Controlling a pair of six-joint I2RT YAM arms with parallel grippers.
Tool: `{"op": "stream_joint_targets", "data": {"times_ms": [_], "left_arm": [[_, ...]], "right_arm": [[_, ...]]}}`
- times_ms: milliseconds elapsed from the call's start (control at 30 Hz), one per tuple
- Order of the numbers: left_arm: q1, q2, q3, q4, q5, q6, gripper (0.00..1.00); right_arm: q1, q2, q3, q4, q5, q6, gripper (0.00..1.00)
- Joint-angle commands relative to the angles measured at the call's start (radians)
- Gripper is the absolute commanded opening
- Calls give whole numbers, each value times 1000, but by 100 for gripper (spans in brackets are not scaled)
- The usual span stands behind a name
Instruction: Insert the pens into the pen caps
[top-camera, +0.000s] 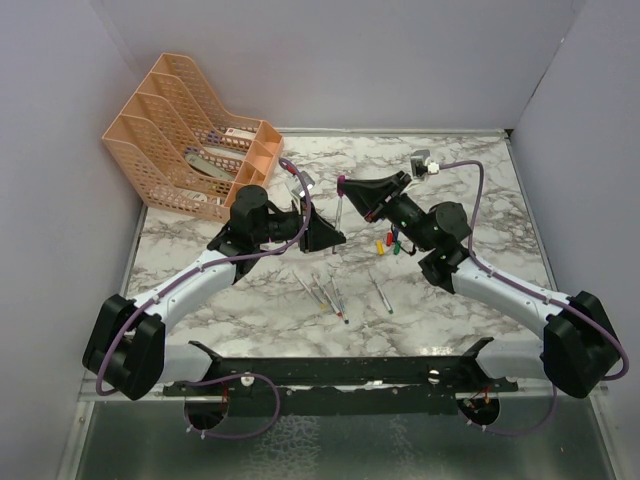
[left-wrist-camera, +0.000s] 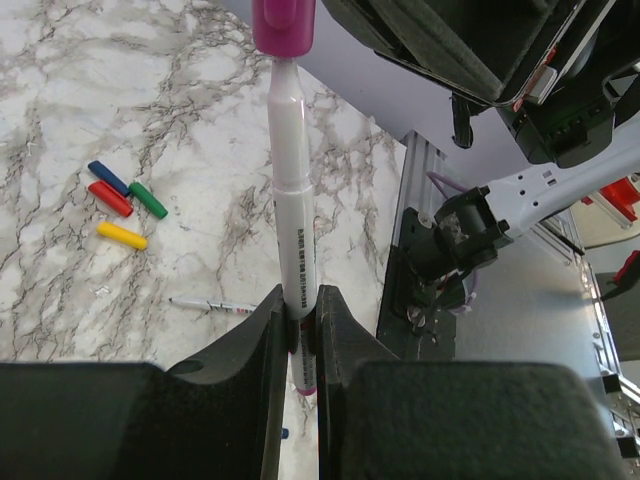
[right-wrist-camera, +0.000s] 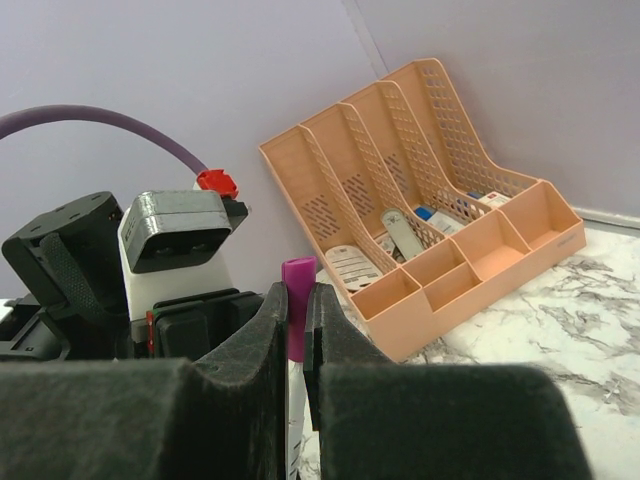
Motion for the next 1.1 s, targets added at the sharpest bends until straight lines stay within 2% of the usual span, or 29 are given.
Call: {"op": "stream_joint_targets", "data": {"times_ms": [0,300,667,833,1067], "left_arm": [[-3,-26,18,31,-22,13,0],[-3,-50,23,46,-74,19,0],[-3,-120,15,115,-214,33,0],[-3,-134,15,114,-301,35,0],[-3,-162,15,95,-426,53,0]], "right_arm": [[4,5,-6,-13,-36,23,1],[20,-5,-50,-42,-47,77,1],[26,59,-10,-205,-155,123,1],[43,76,19,-312,-166,66,1],[106,46,36,-467,-28,-69,1]]}}
